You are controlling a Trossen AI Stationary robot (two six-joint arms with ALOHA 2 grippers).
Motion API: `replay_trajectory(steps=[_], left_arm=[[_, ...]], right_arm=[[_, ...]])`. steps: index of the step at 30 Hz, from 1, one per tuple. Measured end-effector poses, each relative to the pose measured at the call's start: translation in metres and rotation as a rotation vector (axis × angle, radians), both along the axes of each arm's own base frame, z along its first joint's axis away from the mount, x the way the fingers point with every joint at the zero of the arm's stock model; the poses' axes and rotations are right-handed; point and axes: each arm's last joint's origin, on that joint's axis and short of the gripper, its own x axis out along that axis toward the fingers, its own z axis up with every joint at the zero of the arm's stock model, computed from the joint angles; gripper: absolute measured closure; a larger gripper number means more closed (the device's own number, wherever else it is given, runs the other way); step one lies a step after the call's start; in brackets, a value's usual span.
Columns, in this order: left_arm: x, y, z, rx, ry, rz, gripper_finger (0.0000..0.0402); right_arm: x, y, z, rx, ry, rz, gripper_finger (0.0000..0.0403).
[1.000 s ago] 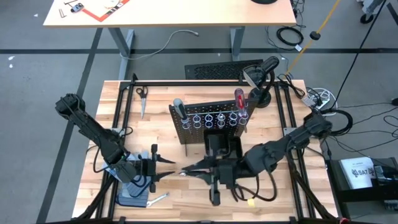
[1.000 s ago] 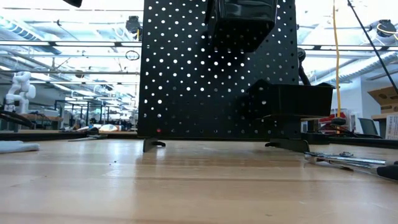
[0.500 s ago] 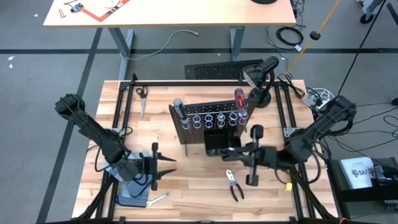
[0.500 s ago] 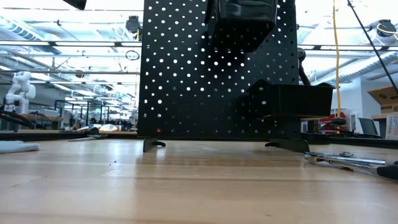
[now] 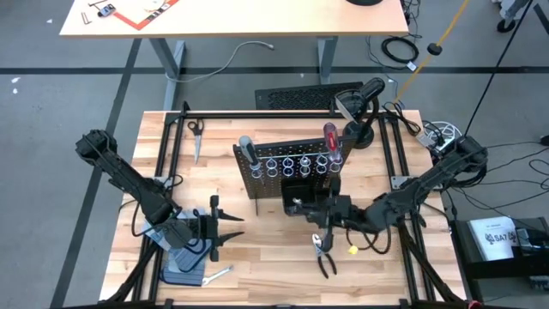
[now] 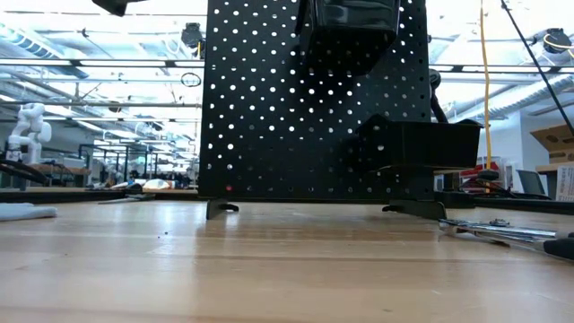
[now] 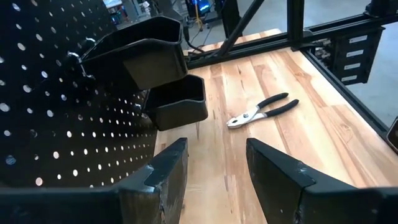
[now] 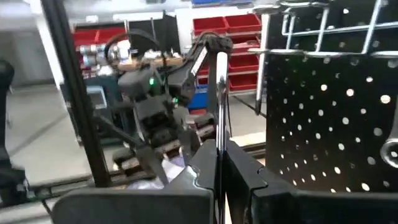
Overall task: Hang tools onto peg board
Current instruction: Hang the silver wrench on the black peg board
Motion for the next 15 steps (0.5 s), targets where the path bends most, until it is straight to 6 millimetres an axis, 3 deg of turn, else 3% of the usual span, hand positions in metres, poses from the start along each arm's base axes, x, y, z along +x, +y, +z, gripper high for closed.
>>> replay_trajectory(steps=[7, 15], left_arm=[[0.001, -0.001, -0.004, 0.011, 0.014, -0.001, 0.0228], [0.005, -0.005, -0.012, 0.032, 0.040, -0.004, 0.0228]], right_arm=[[0.011, -0.020, -0.020, 0.132, 0.122, -0.080, 0.0400], [0.014, -0.027, -0.023, 0.181, 0.136, -0.107, 0.0399]])
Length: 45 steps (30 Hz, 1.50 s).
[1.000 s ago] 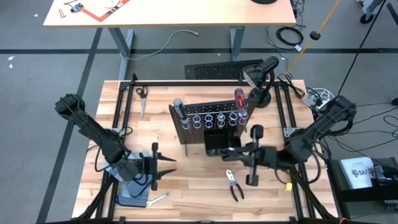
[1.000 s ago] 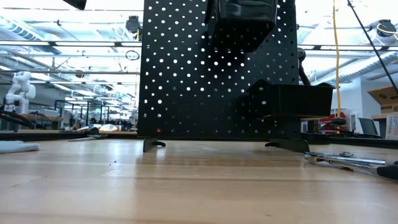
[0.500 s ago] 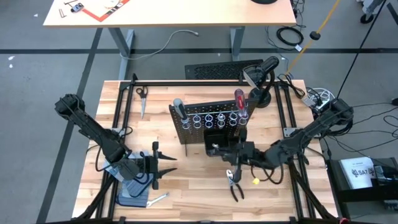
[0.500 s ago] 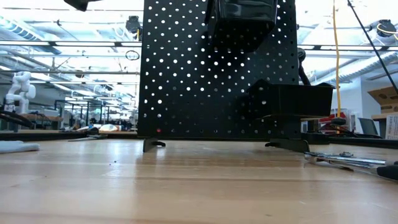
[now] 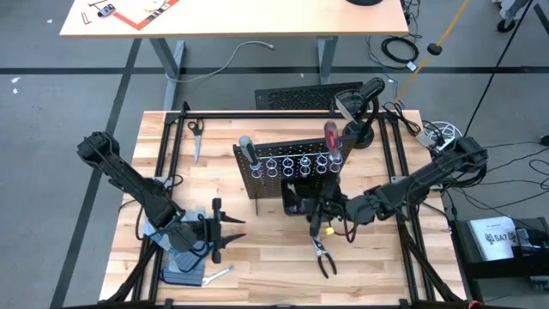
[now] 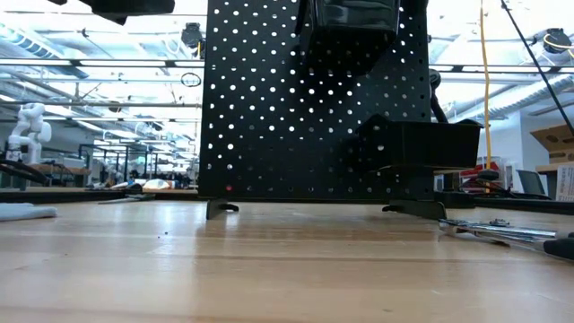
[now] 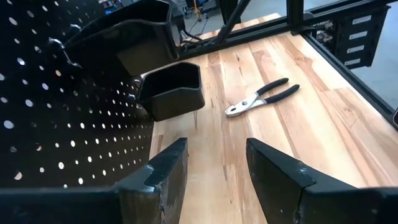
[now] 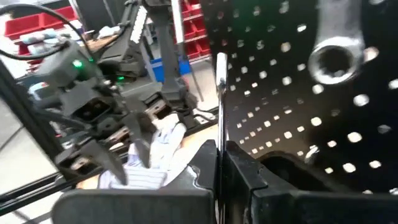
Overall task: Hang tools onto peg board
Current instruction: Hang the silver wrench on the black peg board
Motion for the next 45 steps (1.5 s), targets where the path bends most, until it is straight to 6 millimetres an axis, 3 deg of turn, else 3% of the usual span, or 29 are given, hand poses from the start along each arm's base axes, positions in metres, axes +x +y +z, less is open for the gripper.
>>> replay_trajectory(steps=[45], left_arm=[[0.001, 0.000, 0.001, -0.010, -0.012, 0.000, 0.0228]], right_arm=[[0.001, -0.009, -0.011, 0.093, 0.063, -0.045, 0.0399]])
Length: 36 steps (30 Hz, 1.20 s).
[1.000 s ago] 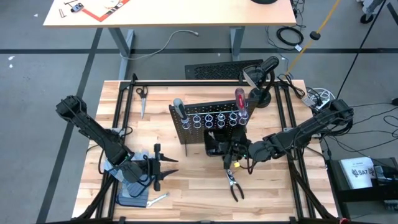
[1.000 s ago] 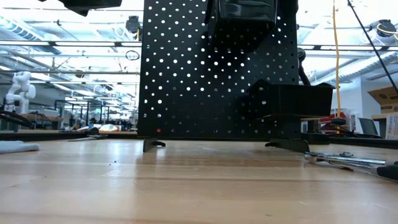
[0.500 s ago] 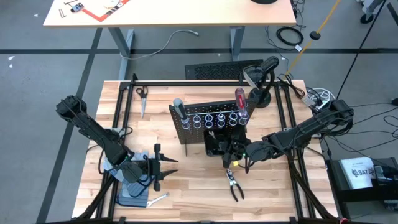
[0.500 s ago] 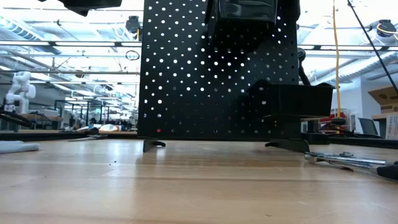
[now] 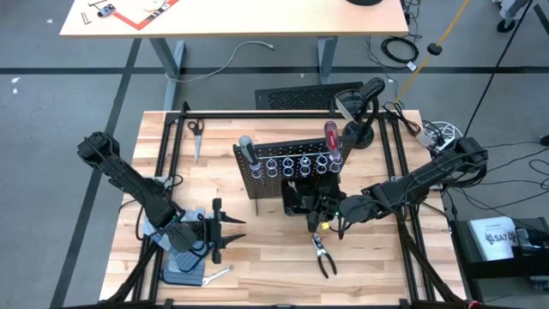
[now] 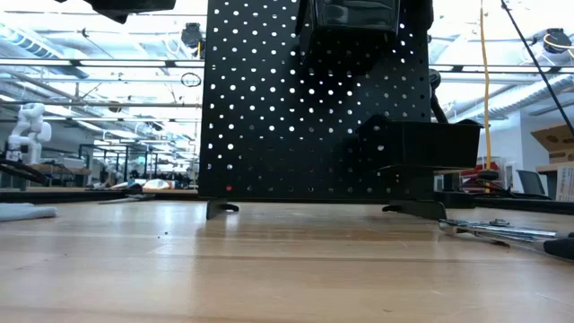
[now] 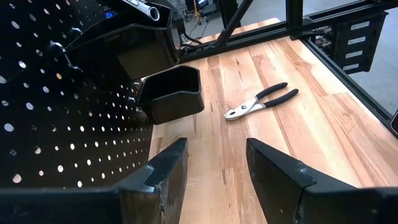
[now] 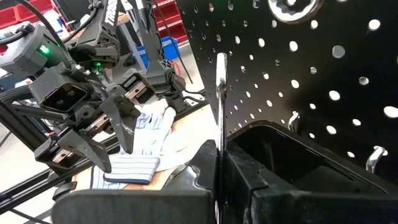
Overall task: Hang tools onto peg board
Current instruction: Hang the silver wrench on the black peg board
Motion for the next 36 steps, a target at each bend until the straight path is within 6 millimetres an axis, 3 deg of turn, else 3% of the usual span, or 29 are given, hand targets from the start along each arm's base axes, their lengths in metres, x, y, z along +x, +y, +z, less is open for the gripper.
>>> replay_trajectory(steps=[13, 25, 32, 36], left_arm=[[0.000, 0.000, 0.000, 0.000, 0.000, 0.000, 0.0228], [0.000, 0.000, 0.000, 0.001, 0.001, 0.000, 0.0228], [0.000, 0.000, 0.000, -0.001, 0.001, 0.000, 0.0228], [0.000, 0.000, 0.000, -0.016, 0.000, 0.005, 0.0228]], right_arm=[[0.001, 0.002, 0.002, -0.028, 0.004, 0.072, 0.0399], [-0.002, 0.021, 0.019, -0.286, -0.085, 0.272, 0.0399], [-0.015, 0.045, 0.044, -0.546, -0.278, 0.375, 0.0399], [-0.029, 0.058, 0.078, -0.740, -0.337, 0.212, 0.0399]])
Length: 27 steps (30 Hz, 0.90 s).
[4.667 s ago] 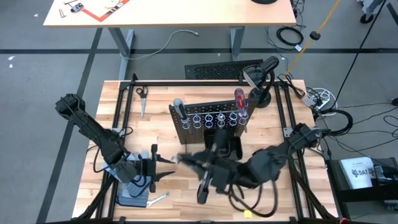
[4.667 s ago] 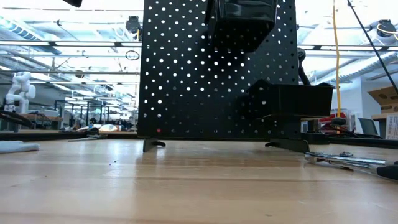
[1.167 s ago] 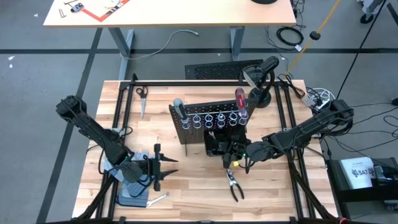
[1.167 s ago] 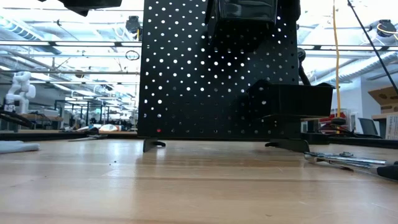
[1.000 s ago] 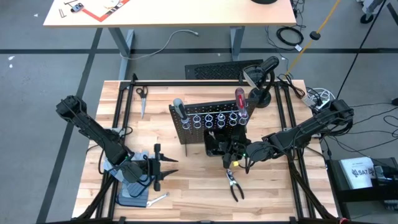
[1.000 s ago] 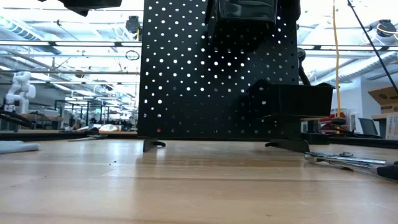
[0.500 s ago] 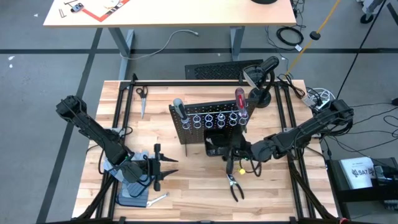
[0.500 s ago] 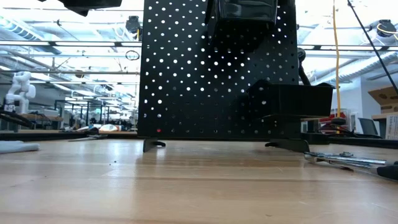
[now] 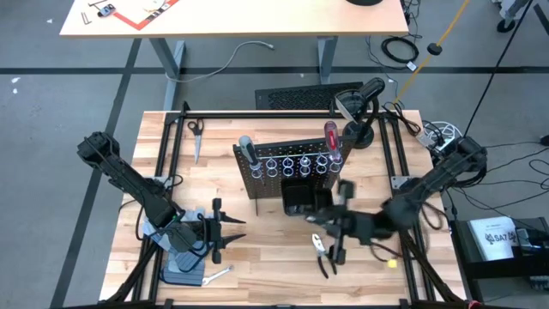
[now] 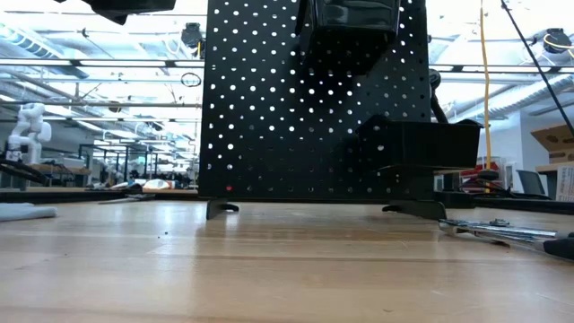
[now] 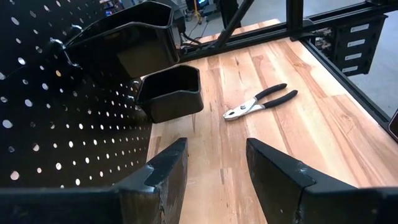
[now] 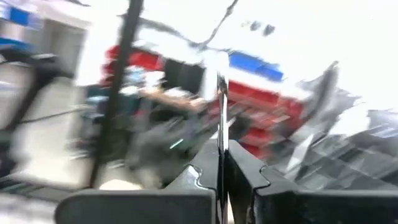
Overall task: Hang tools onto peg board
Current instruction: Hang the silver wrench on the black peg board
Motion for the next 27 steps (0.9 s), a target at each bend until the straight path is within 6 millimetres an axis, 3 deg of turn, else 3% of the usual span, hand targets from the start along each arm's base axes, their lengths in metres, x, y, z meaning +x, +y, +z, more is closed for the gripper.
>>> replay_trajectory(steps=[4, 9, 18, 27], left_arm=[[0.000, 0.000, 0.000, 0.000, 0.000, 0.001, 0.0228], [0.002, 0.003, 0.000, -0.001, 0.000, 0.013, 0.0228], [0.003, 0.004, 0.000, -0.009, 0.002, 0.014, 0.0228], [0.003, 0.004, 0.000, -0.011, 0.008, 0.004, 0.0228]], right_arm=[[-0.011, 0.002, 0.029, -0.060, 0.014, -0.260, 0.0399], [-0.009, -0.010, 0.051, -0.098, -0.042, -0.327, 0.0399], [0.008, -0.041, 0.053, -0.115, -0.025, -0.465, 0.0400], [0.012, -0.054, 0.053, -0.104, -0.003, -0.549, 0.0400]])
